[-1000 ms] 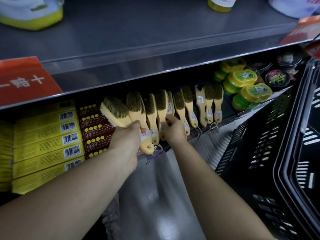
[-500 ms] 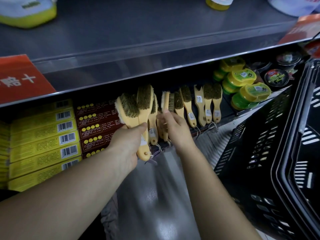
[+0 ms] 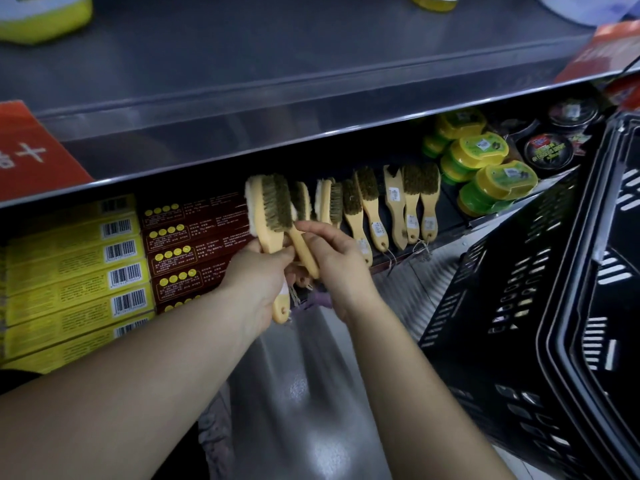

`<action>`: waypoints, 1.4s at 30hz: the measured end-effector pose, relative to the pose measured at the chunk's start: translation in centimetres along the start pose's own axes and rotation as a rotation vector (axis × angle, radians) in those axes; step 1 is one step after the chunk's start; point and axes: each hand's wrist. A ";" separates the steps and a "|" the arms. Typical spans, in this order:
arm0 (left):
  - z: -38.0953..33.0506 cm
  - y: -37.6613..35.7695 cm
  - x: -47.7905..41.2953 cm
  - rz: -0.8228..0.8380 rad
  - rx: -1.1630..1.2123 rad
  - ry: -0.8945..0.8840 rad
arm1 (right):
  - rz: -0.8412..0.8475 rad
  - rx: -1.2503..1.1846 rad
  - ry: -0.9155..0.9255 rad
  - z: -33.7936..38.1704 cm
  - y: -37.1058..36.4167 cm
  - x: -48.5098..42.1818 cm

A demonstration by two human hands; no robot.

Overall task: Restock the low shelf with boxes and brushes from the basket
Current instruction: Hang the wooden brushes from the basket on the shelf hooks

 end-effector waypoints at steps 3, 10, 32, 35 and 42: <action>0.1 -0.1 0.0 -0.048 -0.034 -0.014 | -0.060 0.019 0.000 -0.3 -0.7 0.0; -0.1 -1.3 0.0 -0.032 0.032 -0.011 | -0.051 -0.034 -0.018 -1.3 2.1 -0.7; -0.4 -2.1 -0.5 -0.093 -0.055 0.063 | -0.212 0.626 -0.095 -3.3 4.6 -7.4; -0.8 -2.5 -0.3 -0.122 -0.031 0.119 | -0.238 0.796 -0.135 -3.8 4.7 -7.8; -0.3 -2.4 -0.7 -0.059 -0.127 0.104 | -0.323 0.716 -0.025 -4.8 4.5 -7.8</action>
Point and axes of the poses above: each hand's wrist, its own x-axis away from the middle knuckle, its own y-axis out of the back of the hand, z = x × y, and after that the axes turned 13 degrees about x, right-handed
